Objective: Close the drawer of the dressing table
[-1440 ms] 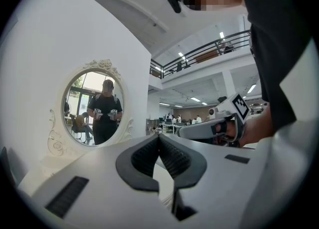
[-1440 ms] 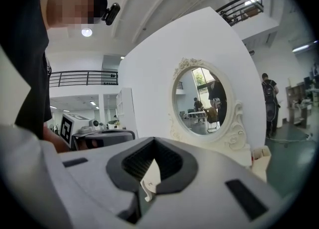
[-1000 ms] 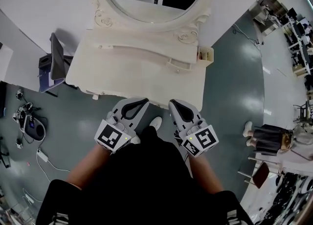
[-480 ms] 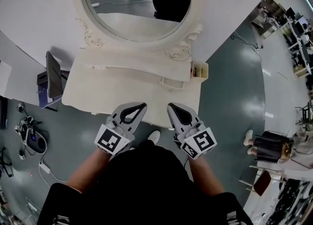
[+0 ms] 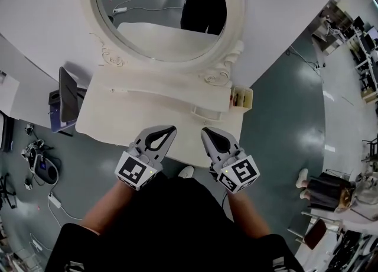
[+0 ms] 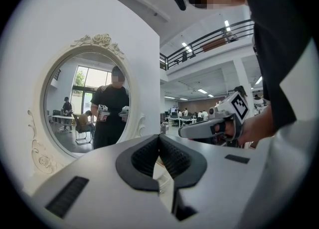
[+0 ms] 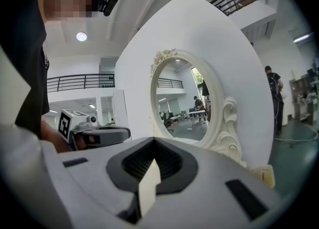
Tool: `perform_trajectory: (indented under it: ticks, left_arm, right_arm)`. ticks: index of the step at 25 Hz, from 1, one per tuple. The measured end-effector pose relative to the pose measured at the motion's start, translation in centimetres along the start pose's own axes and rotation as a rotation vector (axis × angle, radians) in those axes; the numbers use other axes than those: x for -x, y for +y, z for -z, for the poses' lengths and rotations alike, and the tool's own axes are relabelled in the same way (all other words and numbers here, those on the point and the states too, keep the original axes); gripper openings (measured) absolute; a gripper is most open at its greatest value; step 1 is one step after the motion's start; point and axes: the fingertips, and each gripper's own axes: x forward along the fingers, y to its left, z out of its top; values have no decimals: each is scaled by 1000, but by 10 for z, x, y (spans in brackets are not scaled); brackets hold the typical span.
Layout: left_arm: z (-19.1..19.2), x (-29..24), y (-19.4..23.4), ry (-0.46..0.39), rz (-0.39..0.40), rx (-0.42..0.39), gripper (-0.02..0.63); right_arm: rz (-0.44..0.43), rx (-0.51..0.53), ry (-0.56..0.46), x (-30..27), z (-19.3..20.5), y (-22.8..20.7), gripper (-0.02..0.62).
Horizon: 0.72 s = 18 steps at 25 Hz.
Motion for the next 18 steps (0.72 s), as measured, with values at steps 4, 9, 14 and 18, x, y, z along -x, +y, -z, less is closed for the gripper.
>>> perform_trajectory:
  ticks: [4, 9, 14, 18]
  left_arm:
    - [5, -9, 9, 12, 3, -3, -8]
    - [10, -24, 35, 20, 16, -5, -8]
    - [22, -38, 55, 24, 106, -10, -8]
    - [26, -51, 72, 32, 168, -15, -8]
  right_arm:
    - [1, -29, 8, -9, 7, -14, 2]
    - [28, -57, 38, -28, 23, -28, 2]
    - [100, -64, 66, -49, 38, -42, 2]
    - [175, -91, 112, -63, 56, -58, 2]
